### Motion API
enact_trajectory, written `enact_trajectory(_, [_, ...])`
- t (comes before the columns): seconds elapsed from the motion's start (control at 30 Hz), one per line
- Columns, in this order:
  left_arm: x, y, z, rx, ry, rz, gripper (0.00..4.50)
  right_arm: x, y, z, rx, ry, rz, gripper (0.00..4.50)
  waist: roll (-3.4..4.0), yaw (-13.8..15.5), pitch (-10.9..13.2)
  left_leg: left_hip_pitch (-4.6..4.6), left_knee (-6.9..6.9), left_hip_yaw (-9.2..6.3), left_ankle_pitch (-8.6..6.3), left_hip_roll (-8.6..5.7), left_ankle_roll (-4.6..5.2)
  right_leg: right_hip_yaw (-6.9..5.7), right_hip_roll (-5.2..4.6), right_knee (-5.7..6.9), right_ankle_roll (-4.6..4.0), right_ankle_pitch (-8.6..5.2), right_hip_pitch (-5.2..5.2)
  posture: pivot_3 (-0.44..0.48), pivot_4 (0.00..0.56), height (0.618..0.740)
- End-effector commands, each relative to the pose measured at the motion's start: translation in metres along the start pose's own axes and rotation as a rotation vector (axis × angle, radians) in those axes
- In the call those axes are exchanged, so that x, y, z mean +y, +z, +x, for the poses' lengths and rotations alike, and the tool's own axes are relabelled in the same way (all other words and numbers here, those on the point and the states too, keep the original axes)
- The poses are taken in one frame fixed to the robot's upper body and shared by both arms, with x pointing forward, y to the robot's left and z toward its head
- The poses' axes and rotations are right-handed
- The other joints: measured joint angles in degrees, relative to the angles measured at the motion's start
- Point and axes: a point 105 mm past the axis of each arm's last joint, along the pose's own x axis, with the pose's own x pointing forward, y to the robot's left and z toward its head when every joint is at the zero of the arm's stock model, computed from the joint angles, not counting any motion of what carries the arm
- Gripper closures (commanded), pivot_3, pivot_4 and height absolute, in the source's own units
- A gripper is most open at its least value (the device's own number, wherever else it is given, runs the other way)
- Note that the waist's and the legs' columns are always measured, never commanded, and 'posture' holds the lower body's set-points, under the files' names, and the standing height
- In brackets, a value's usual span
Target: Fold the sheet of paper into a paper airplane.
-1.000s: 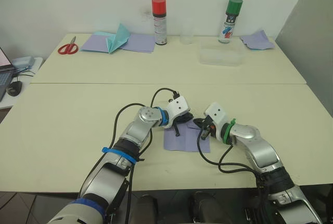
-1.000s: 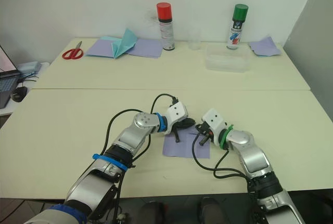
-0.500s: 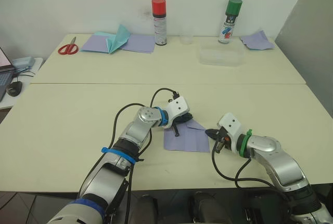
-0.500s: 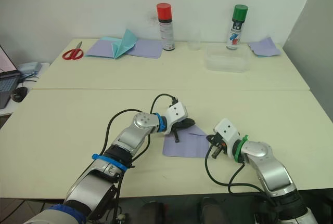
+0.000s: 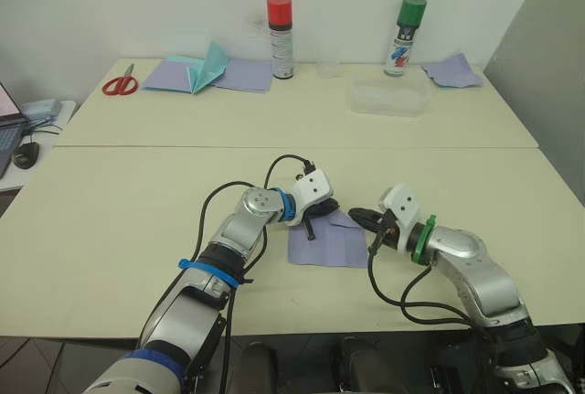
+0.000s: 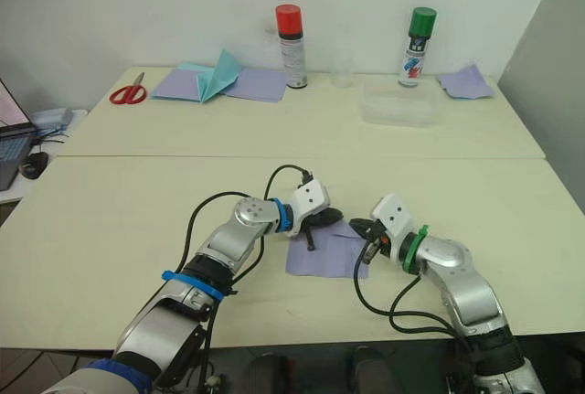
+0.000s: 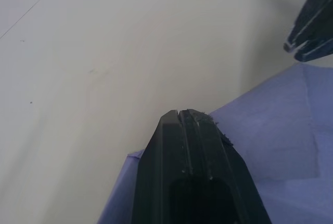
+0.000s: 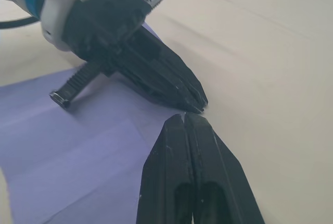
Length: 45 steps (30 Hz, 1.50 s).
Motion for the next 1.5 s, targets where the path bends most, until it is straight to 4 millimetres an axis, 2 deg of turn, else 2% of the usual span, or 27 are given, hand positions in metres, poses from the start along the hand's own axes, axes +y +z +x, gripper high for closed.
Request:
enact_trajectory(0.03, [-0.009, -0.017, 0.002, 0.057, -0.024, -0.019, 4.5, 0.002, -0.008, 0.01, 0.042, -0.004, -0.018, 4.49, 0.0, 0.0, 0.0, 0.0, 0.0, 0.0, 0.0, 0.0, 0.0, 0.0, 0.0, 0.0, 0.0, 0.0, 0.0, 0.0, 0.15, 0.74])
enact_trajectory(0.1, [-0.01, -0.016, 0.003, 0.055, -0.029, -0.021, 4.5, 0.002, -0.018, 0.014, 0.088, -0.007, -0.032, 4.49, 0.0, 0.0, 0.0, 0.0, -0.01, 0.0, 0.0, 0.0, 0.0, 0.0, 0.0, 0.0, -0.01, 0.0, 0.0, 0.0, 0.15, 0.74])
enact_trajectory(0.27, [-0.01, -0.012, 0.002, 0.033, -0.026, -0.022, 4.5, 0.006, -0.025, 0.015, 0.123, 0.015, -0.045, 4.49, 0.0, 0.0, 0.0, 0.01, 0.01, 0.01, 0.0, 0.0, 0.0, 0.02, 0.0, 0.0, 0.0, 0.0, 0.01, 0.0, 0.15, 0.74])
enact_trajectory(0.47, [-0.012, 0.017, 0.003, -0.115, -0.024, -0.007, 4.5, 0.011, -0.029, 0.016, 0.134, 0.027, -0.044, 4.49, 0.0, 0.0, 0.0, 0.02, 0.0, 0.02, 0.0, 0.02, 0.0, 0.02, 0.01, 0.01, 0.0, 0.0, 0.01, 0.0, 0.15, 0.74])
enact_trajectory(0.67, [-0.02, 0.018, 0.008, -0.125, -0.048, -0.03, 4.5, 0.012, -0.031, 0.015, 0.147, 0.03, -0.043, 4.49, 0.0, 0.0, 0.0, 0.01, 0.0, 0.01, 0.0, 0.01, 0.0, 0.02, 0.01, 0.01, 0.0, 0.0, 0.01, 0.0, 0.15, 0.74])
enact_trajectory(0.77, [-0.018, 0.003, 0.01, -0.037, -0.039, -0.033, 4.5, 0.01, -0.033, 0.014, 0.164, 0.027, -0.042, 4.49, 0.0, 0.0, 0.0, 0.01, -0.01, 0.0, 0.0, 0.01, 0.0, 0.01, 0.01, 0.01, 0.0, 0.0, 0.0, 0.0, 0.15, 0.74])
enact_trajectory(0.97, [0.009, -0.02, 0.001, 0.087, 0.099, -0.029, 4.5, 0.01, -0.034, 0.013, 0.172, 0.024, -0.035, 4.49, -0.01, 0.0, 0.0, 0.04, 0.02, 0.0, 0.0, 0.0, 0.0, 0.02, 0.01, 0.01, 0.03, 0.02, 0.03, 0.0, 0.15, 0.74])
enact_trajectory(1.17, [0.023, -0.029, -0.006, 0.133, 0.172, -0.035, 4.5, 0.01, -0.033, 0.013, 0.173, 0.02, -0.031, 4.49, 0.0, 0.0, 0.0, 0.1, 0.02, 0.02, 0.0, 0.02, 0.0, 0.03, 0.02, 0.03, 0.05, 0.03, 0.05, 0.0, 0.15, 0.74])
enact_trajectory(1.33, [0.033, -0.028, -0.012, 0.115, 0.219, -0.023, 4.5, 0.008, -0.033, 0.014, 0.176, 0.018, -0.03, 4.49, 0.0, -0.1, 0.0, 0.1, 0.01, 0.02, 0.0, 0.04, 0.0, 0.03, 0.02, 0.03, 0.05, 0.03, 0.05, 0.0, 0.15, 0.74])
enact_trajectory(1.5, [0.07, 0.02, -0.034, -0.118, 0.401, -0.015, 4.5, 0.009, -0.034, 0.015, 0.177, 0.023, -0.028, 4.49, -0.05, -0.1, 0.0, 0.11, 0.01, 0.02, 0.0, 0.07, 0.0, 0.03, 0.04, 0.06, 0.05, 0.03, 0.03, 0.0, 0.15, 0.74])
